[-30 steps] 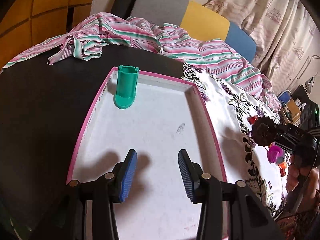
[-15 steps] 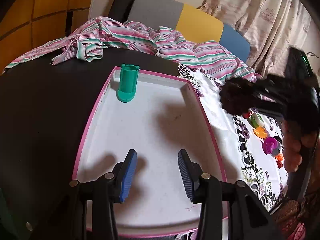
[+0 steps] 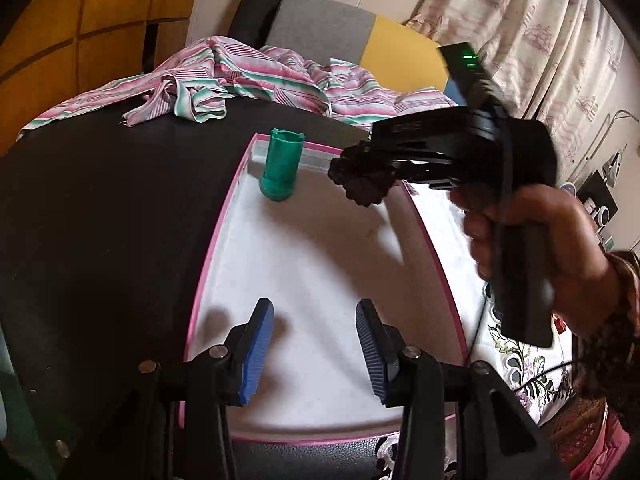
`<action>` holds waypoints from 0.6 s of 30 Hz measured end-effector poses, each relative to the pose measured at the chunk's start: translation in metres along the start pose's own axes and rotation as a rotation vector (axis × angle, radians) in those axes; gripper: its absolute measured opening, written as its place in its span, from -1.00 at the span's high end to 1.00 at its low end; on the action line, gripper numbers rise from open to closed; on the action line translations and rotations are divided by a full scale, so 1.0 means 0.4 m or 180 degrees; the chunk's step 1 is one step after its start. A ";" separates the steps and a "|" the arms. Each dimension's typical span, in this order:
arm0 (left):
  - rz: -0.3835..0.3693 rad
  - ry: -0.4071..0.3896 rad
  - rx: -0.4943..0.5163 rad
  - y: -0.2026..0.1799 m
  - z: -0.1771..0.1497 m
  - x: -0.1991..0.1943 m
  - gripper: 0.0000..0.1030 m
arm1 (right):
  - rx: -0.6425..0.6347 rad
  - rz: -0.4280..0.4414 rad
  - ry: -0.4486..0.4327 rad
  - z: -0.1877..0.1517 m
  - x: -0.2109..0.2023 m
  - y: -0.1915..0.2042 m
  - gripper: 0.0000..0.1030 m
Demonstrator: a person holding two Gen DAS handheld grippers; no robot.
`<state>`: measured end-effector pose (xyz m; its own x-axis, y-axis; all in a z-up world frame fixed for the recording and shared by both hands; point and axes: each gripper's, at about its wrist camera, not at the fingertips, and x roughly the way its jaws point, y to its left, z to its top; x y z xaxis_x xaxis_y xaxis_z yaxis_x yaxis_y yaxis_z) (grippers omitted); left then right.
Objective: Organize rigid objects
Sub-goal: 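Carry the brown claw clip into the tray beside the green cup, open right tool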
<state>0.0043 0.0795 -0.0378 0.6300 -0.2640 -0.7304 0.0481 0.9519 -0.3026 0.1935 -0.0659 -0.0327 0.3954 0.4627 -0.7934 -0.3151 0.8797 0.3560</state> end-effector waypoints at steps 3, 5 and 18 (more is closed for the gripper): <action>0.0003 0.0000 -0.0010 0.004 -0.002 -0.003 0.17 | 0.0006 -0.0068 0.0015 0.023 0.029 0.004 0.30; 0.0004 0.0013 -0.0022 0.008 -0.003 -0.002 0.17 | -0.0002 -0.0128 0.0008 0.032 0.043 0.007 0.30; -0.0037 0.0041 -0.0076 0.011 -0.010 0.002 0.17 | -0.0082 -0.0296 -0.0263 0.023 -0.052 0.000 0.01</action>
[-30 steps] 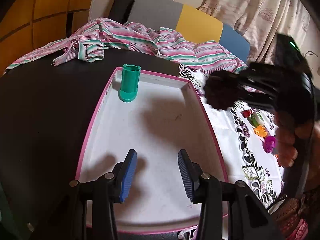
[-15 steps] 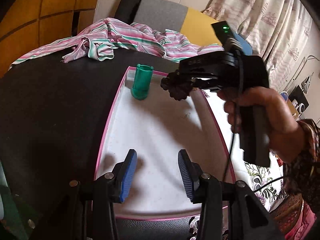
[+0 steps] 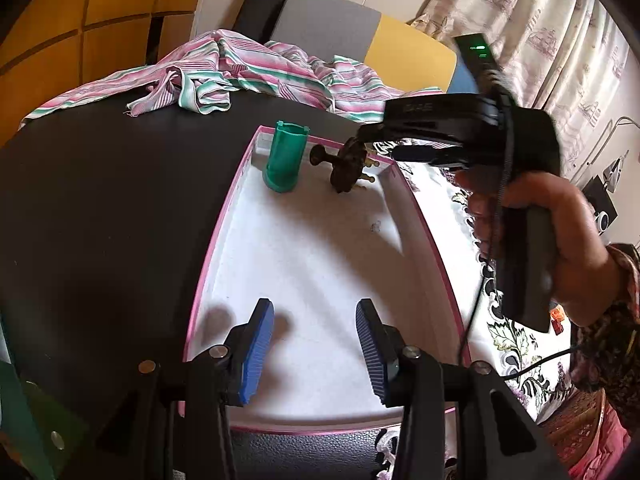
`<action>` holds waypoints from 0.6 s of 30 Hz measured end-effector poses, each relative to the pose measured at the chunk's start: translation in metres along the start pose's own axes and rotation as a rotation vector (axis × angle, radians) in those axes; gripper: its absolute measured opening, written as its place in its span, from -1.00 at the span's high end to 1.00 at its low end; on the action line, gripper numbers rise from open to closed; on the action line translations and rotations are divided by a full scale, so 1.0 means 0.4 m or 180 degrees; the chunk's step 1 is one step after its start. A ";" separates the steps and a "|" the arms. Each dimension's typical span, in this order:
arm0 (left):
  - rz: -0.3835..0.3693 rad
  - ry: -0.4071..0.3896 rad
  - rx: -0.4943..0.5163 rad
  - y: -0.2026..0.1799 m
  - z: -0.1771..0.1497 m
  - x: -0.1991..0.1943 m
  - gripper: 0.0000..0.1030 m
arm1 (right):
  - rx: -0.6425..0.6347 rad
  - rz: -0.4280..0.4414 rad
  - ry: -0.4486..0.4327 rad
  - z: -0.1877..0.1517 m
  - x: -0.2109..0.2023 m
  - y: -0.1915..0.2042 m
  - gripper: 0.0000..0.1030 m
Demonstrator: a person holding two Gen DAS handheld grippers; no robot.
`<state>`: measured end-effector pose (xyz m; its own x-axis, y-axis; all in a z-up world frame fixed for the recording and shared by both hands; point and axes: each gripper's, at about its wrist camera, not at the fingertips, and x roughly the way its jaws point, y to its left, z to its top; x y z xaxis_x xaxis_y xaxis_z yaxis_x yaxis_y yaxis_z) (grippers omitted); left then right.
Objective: Organize rigid objects
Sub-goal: 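Carry the brown claw clip into the tray beside the green cup, open right tool, then move the right tool to the black cylindrical container and grasp it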
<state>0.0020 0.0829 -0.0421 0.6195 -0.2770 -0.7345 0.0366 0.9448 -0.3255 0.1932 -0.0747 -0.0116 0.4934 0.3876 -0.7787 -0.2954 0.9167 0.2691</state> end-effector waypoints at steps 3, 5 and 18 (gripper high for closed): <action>-0.0043 0.0004 -0.0009 -0.008 -0.004 -0.002 0.17 | -0.0075 -0.0063 -0.0070 -0.020 -0.050 -0.008 -0.03; -0.0082 0.0015 -0.0018 -0.015 -0.006 -0.004 0.17 | -0.0095 -0.0058 -0.0100 -0.036 -0.080 -0.017 -0.05; -0.0192 0.0052 0.0169 -0.099 -0.019 -0.004 0.17 | 0.0136 -0.0200 -0.0140 -0.190 -0.244 -0.158 -0.17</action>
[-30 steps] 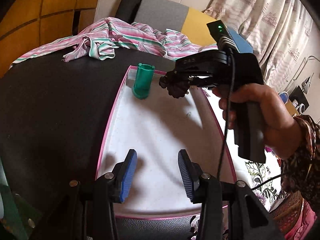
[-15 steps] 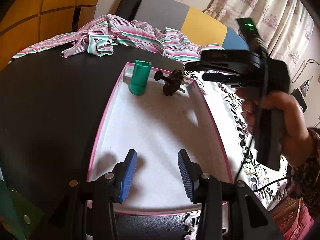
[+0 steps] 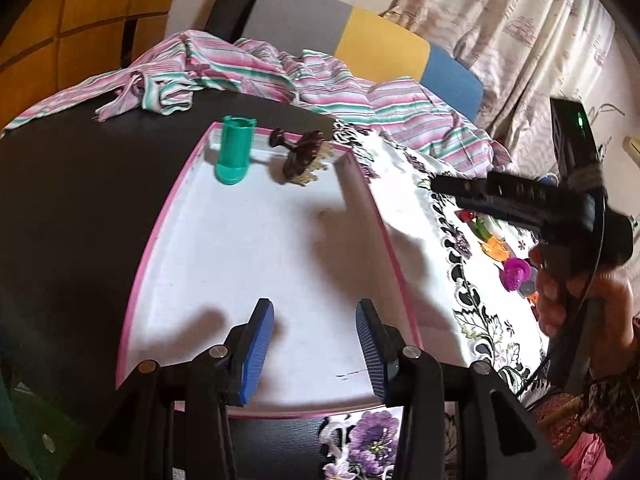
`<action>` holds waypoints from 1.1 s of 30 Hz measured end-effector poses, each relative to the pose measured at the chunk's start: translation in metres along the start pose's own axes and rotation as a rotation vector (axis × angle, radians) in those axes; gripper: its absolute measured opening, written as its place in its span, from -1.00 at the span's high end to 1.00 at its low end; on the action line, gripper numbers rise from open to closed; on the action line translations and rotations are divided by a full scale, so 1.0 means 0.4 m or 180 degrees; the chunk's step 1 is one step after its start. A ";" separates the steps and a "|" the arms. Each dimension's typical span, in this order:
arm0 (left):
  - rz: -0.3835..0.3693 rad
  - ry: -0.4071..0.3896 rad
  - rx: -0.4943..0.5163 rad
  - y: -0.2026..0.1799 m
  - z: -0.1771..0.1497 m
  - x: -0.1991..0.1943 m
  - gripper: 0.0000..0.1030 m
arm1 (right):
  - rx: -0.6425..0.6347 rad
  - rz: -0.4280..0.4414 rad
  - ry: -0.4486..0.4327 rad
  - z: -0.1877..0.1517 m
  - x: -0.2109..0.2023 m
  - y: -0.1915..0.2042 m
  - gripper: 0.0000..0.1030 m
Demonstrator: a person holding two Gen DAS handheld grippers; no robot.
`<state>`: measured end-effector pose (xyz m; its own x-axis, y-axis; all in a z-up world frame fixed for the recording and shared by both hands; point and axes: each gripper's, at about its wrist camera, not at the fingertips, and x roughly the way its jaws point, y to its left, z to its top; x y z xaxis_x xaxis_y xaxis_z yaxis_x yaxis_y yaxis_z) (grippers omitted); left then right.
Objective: Organize rigid objects
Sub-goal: 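Move the right tool to the black cylindrical container and grasp it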
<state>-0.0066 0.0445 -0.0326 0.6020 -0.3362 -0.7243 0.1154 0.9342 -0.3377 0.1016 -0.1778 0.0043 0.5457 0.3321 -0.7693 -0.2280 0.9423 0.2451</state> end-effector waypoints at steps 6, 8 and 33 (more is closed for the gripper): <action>-0.0067 0.0032 0.0122 -0.046 0.013 0.013 0.17 | 0.0179 -0.0223 0.0052 -0.069 -0.042 -0.098 -0.17; -0.0102 0.0058 0.0169 -0.068 0.013 0.019 0.17 | 0.0241 -0.0268 0.0073 -0.090 -0.053 -0.129 -0.17; -0.0395 0.0216 0.0747 -0.277 -0.028 0.058 0.16 | 0.1728 -0.1007 0.0002 -0.196 -0.208 -0.502 -0.26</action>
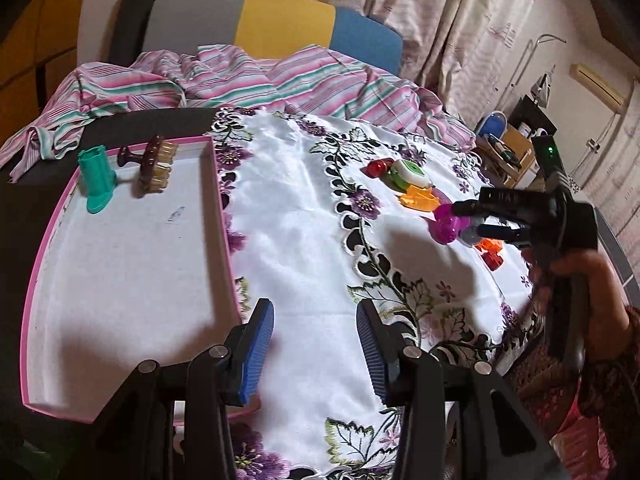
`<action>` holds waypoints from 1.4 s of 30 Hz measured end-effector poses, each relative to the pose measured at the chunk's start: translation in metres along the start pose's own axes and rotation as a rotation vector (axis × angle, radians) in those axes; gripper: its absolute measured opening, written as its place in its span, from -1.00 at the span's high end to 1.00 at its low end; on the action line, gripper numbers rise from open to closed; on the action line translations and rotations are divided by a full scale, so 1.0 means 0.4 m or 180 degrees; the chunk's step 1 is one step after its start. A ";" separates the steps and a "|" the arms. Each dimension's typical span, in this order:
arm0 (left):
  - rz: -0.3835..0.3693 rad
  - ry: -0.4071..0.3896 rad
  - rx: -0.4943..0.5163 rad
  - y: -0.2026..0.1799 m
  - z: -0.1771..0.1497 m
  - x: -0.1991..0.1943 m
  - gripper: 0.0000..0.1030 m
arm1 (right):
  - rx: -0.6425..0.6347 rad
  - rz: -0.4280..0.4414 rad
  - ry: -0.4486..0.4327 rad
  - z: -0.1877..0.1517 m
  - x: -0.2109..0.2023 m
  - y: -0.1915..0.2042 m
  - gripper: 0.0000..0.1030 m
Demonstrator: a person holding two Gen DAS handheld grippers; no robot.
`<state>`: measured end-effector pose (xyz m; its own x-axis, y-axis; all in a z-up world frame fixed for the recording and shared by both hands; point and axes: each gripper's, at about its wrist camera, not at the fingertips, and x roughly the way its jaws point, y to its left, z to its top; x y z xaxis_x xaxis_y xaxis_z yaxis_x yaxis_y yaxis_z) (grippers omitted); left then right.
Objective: Organize rigid objects
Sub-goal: 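Move the right tool to the black cylindrical container and grasp it, then grasp the magenta plunger-shaped toy with the left tool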
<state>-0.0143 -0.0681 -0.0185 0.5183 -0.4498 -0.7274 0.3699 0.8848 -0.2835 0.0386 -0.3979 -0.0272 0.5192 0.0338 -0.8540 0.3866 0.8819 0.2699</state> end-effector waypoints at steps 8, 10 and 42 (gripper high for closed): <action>-0.0043 0.0045 0.0015 -0.011 -0.009 0.008 0.16 | 0.0687 -0.0431 -0.0327 0.097 -0.006 -0.188 -0.26; -0.0049 0.0051 0.0026 -0.016 -0.010 0.011 0.16 | 0.0750 -0.0400 -0.0379 0.116 0.001 -0.216 -0.26; -0.0145 0.0194 0.0361 -0.145 0.025 0.091 0.16 | -0.0236 0.0335 0.0179 0.081 0.110 -0.044 0.12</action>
<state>-0.0091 -0.1369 -0.0224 0.4523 -0.4779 -0.7530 0.4787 0.8425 -0.2472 0.0793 -0.4270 -0.0553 0.5095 0.1524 -0.8469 0.2738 0.9043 0.3274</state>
